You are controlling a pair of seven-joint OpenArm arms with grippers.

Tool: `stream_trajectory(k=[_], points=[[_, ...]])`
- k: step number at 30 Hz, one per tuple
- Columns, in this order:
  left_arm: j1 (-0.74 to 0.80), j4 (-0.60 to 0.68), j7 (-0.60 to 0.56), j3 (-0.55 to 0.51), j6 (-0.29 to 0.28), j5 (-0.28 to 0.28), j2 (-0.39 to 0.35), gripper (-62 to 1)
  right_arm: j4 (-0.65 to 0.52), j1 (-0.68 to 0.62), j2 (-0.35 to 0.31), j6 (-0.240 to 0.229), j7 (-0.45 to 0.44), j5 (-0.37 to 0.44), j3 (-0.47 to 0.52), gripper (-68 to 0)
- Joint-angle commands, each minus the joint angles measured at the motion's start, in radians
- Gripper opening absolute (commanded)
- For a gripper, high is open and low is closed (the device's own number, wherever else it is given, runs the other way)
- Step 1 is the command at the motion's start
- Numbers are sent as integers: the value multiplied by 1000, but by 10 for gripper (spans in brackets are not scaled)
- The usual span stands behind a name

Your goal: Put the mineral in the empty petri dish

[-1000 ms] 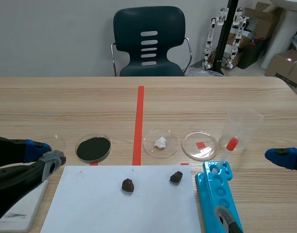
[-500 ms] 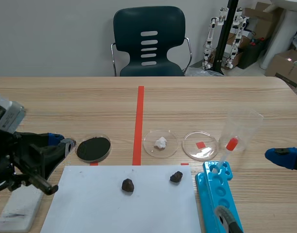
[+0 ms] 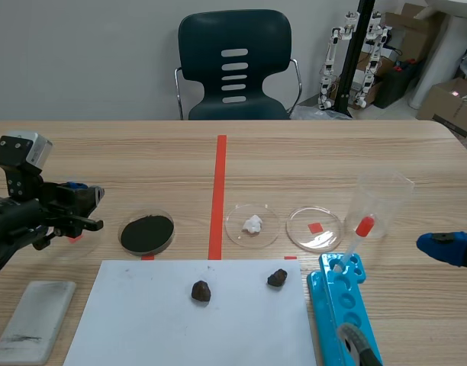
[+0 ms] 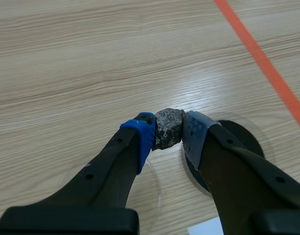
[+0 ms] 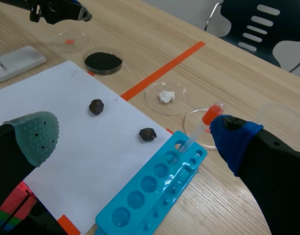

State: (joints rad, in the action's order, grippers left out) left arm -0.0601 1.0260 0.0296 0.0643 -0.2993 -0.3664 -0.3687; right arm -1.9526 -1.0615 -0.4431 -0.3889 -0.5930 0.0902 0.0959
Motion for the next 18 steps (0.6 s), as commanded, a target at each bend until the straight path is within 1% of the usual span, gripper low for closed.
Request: stream_trajectory(k=[1,4,8,18], points=[[-16,0,-33,-4,-2,-6,-3,-493,-12,0,0,0,-14,10,1,-22],[-40,-52,-45,-5,-2,-5,-3,-493,-12,0,0,0,-14,10,1,-22],[-43,-93,-79,-5,-2,35,-4,-493,-12,0,0,0,-14,10,1,-22],[-42,-146,-108,-5,-1,47,-24,-493,-12,0,0,0,-14,10,1,-22]])
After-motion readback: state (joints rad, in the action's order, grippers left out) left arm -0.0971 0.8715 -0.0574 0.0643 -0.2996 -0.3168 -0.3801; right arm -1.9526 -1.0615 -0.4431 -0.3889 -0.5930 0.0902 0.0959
